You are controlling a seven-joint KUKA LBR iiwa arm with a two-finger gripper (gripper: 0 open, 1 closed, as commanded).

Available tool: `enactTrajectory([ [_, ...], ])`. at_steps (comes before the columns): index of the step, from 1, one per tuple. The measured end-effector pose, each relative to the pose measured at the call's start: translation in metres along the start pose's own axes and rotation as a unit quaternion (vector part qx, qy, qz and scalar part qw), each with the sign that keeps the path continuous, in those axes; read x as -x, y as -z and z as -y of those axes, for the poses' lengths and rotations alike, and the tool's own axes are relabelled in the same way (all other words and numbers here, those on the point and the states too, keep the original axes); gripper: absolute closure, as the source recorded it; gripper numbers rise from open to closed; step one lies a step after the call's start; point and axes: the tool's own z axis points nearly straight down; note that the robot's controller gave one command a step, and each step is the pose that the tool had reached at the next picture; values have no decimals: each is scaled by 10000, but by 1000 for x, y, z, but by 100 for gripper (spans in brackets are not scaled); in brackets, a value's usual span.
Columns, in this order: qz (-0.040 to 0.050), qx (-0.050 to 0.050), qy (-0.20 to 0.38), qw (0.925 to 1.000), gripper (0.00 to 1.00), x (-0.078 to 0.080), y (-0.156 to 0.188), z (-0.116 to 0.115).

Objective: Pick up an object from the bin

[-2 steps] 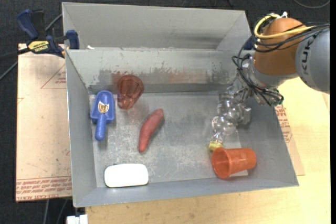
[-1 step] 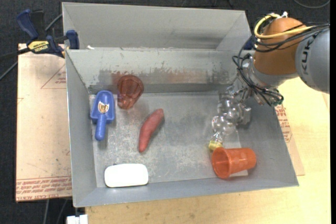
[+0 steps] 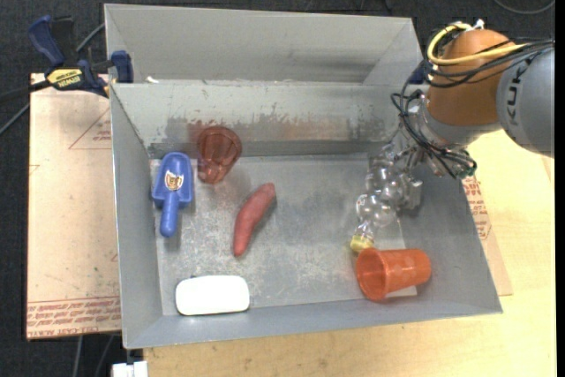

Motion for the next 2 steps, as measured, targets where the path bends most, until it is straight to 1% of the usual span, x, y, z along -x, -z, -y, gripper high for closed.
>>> enactTrajectory([
  [1, -10, 9, -19, 10000, 100, -1, 5, -1],
  [2, -33, 21, 3, 10000, 100, -2, 23, -2],
])
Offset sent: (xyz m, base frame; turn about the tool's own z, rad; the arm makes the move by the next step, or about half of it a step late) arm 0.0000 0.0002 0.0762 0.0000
